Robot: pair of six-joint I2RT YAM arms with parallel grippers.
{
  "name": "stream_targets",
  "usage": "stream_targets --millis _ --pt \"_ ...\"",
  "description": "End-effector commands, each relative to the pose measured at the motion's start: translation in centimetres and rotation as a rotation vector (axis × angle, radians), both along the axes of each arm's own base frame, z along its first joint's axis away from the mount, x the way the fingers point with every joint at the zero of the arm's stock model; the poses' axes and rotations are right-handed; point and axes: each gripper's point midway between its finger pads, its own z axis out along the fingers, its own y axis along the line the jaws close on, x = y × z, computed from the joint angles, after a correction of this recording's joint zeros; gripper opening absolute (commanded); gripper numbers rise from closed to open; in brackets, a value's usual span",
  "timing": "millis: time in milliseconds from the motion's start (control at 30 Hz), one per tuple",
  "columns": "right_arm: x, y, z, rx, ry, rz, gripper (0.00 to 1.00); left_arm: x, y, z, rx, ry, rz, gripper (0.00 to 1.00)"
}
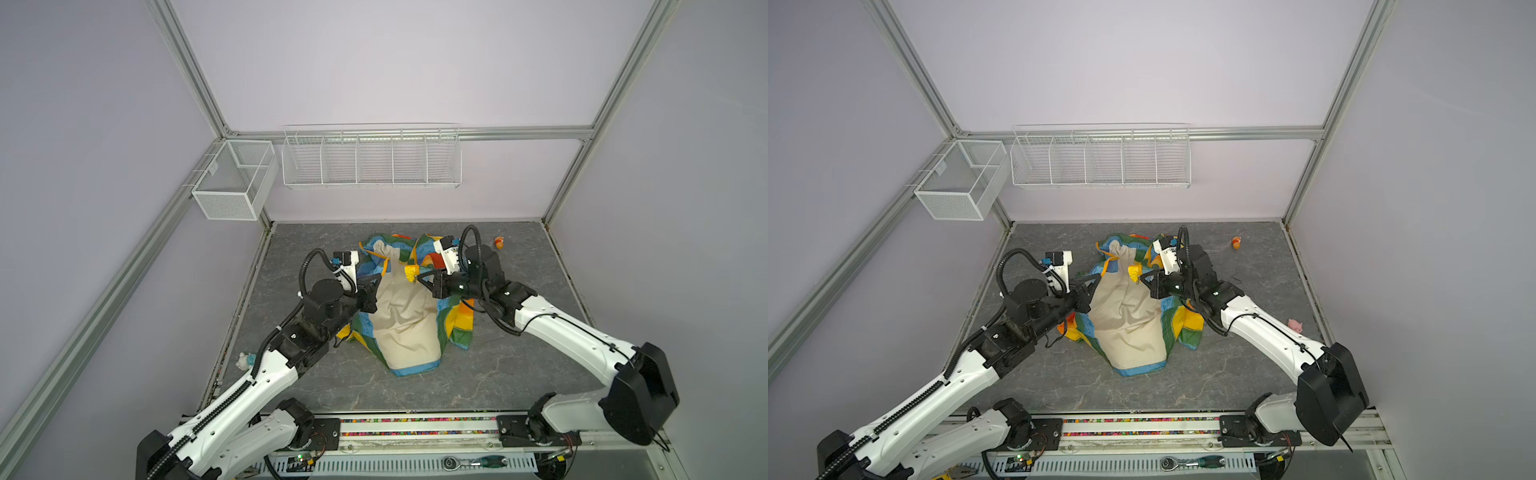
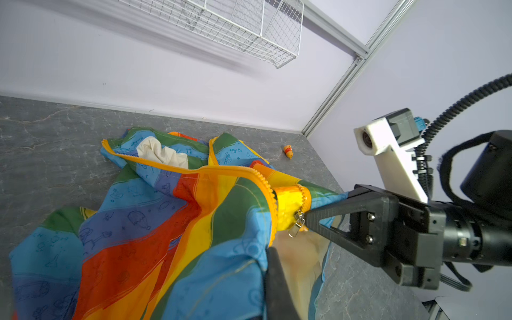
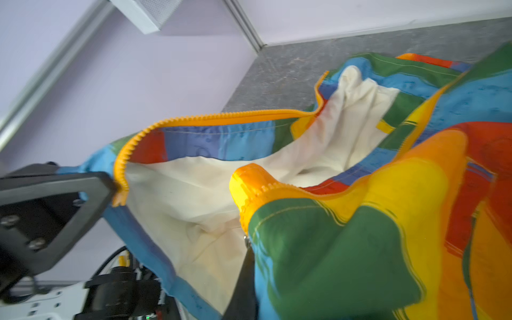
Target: Zip up the jacket
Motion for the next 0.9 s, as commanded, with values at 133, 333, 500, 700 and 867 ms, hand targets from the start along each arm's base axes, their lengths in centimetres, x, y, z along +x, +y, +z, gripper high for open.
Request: stream_targets --millis 133,333,500,700,867 --pt "-0.9 2.9 4.9 0.294 0.010 0.183 0.07 -1.0 -1.4 5.9 -0.288 -0.184 -0.100 0.00" --pt "-1.2 3.6 6.3 0.384 0.006 0.233 0.07 -0.6 -2.2 6.4 -0.369 -0.191 -0.125 0.00" --pt "-1.6 3.6 6.7 0.398 -0.004 0.256 0.07 0.0 -1.7 6.2 -0.404 -0.197 -0.087 0.00" --pt "-1.9 3.8 7.1 0.434 -0.010 0.298 0.07 0.6 -2.0 6.0 -0.449 -0.186 -0.085 0.00" --pt "-2.0 4.0 7.5 0.466 -0.011 0.322 0.07 0.7 -2.0 6.1 -0.490 -0.178 -0.080 0.00"
